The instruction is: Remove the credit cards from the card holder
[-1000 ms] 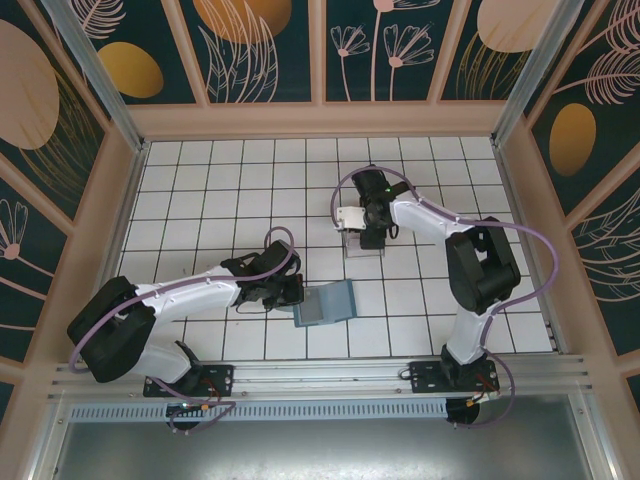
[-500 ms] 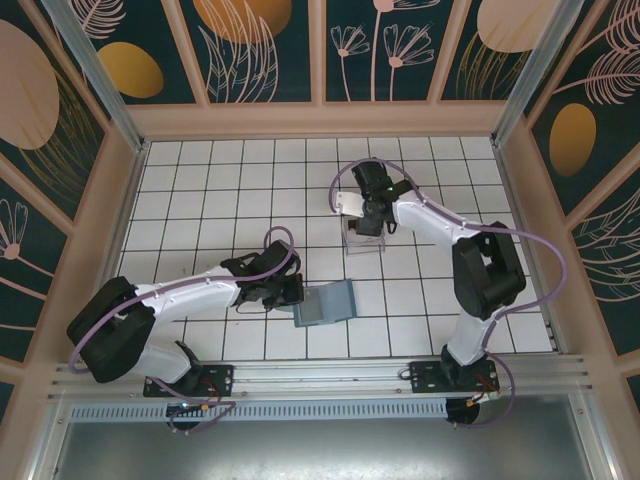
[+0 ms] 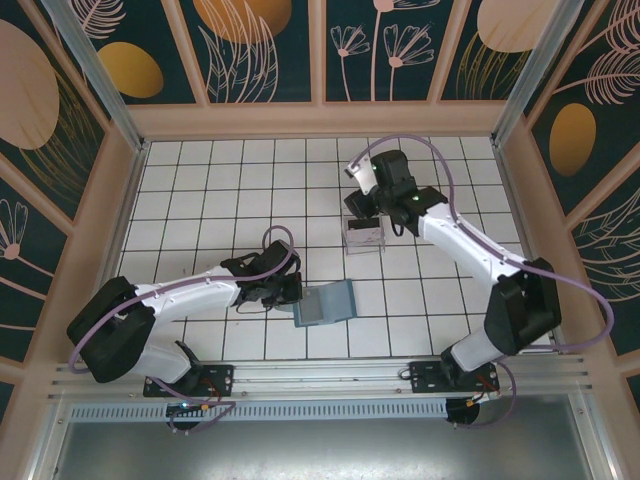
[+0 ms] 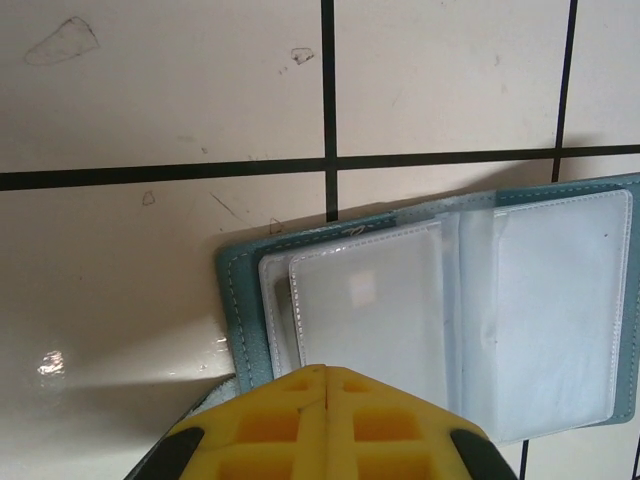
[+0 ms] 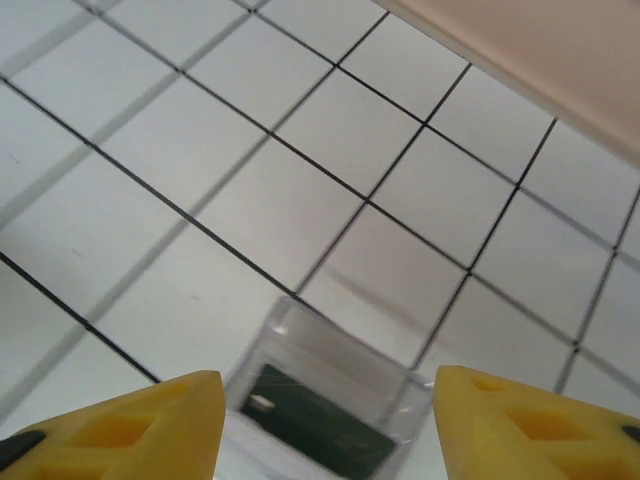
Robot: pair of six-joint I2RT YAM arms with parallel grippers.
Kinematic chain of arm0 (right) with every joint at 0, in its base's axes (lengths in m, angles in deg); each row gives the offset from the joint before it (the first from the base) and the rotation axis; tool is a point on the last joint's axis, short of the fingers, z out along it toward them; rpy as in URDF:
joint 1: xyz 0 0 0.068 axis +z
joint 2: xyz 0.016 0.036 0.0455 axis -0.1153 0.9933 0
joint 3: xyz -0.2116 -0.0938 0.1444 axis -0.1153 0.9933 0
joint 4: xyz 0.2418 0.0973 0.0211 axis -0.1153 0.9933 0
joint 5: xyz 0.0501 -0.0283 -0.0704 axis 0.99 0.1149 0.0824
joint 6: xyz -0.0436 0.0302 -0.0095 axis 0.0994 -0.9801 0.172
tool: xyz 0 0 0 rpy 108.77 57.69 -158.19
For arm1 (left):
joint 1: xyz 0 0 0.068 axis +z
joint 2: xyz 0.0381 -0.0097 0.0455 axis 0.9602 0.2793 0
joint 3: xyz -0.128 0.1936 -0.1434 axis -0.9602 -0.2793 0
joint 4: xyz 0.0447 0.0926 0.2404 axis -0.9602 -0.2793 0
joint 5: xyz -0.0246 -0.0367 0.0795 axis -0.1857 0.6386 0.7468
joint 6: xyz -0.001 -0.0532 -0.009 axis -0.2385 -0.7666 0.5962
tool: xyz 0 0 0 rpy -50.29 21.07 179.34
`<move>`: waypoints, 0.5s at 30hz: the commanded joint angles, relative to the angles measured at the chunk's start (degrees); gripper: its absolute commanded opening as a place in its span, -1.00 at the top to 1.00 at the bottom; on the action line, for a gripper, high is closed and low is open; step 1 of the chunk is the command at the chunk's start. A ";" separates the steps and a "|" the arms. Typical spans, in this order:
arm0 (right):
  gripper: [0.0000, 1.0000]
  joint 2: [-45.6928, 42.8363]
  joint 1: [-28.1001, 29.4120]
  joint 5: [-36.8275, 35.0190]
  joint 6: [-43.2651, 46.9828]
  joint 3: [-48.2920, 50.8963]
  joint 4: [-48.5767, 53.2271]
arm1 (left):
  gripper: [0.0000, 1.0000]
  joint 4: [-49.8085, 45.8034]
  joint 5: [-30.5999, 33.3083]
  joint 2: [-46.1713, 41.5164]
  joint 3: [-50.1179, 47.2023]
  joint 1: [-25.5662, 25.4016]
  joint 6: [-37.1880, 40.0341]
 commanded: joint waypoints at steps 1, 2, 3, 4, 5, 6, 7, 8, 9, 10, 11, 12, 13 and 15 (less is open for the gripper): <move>-0.20 -4.65 0.37 5.48 -18.82 1.87 -2.19 | 0.97 -0.96 1.39 -0.67 0.33 0.11 0.41; -0.18 -5.08 0.38 5.87 -20.74 1.50 -0.80 | 0.98 -0.91 1.45 -0.68 0.34 0.19 0.41; -0.16 -5.35 0.37 6.72 -22.64 1.06 1.26 | 0.98 -0.87 1.53 -0.67 0.39 0.25 0.41; -0.15 -5.54 0.36 7.65 -24.06 0.69 2.83 | 0.97 -0.78 1.66 -0.68 0.34 0.29 0.41; -0.09 -5.67 0.37 9.25 -25.06 0.61 4.50 | 0.97 -0.72 1.72 -0.55 0.44 0.43 0.39; -0.04 -5.99 0.37 11.53 -26.13 1.08 5.25 | 0.98 -0.69 1.80 -0.57 0.51 0.48 0.49; -0.03 -6.55 0.37 13.38 -27.58 1.95 5.23 | 0.97 -0.69 1.88 -0.49 0.61 0.61 0.59; -0.02 -7.33 0.37 15.43 -29.68 3.10 4.68 | 0.98 -0.69 2.04 -0.44 0.65 0.70 0.68; -0.03 -8.07 0.37 17.38 -31.81 4.43 3.83 | 0.98 -0.69 2.27 -0.49 0.69 0.81 0.77; -0.03 -8.71 0.37 19.03 -33.90 5.58 3.22 | 0.98 -0.69 2.49 -0.57 0.66 1.04 0.85; -0.02 -9.49 0.37 20.75 -36.06 6.87 2.53 | 0.99 -0.69 2.76 -0.72 0.69 1.15 0.91; -0.01 -10.26 0.37 21.81 -38.09 8.00 2.06 | 0.99 -0.61 2.96 -0.91 0.56 1.46 0.89; -0.01 -10.92 1.43 22.56 -39.85 9.16 1.52 | 0.99 -0.52 3.15 -1.09 0.44 1.77 0.91; 0.05 -12.17 2.25 22.89 -42.84 10.91 1.98 | 1.00 -0.36 3.55 -1.66 0.10 2.41 0.98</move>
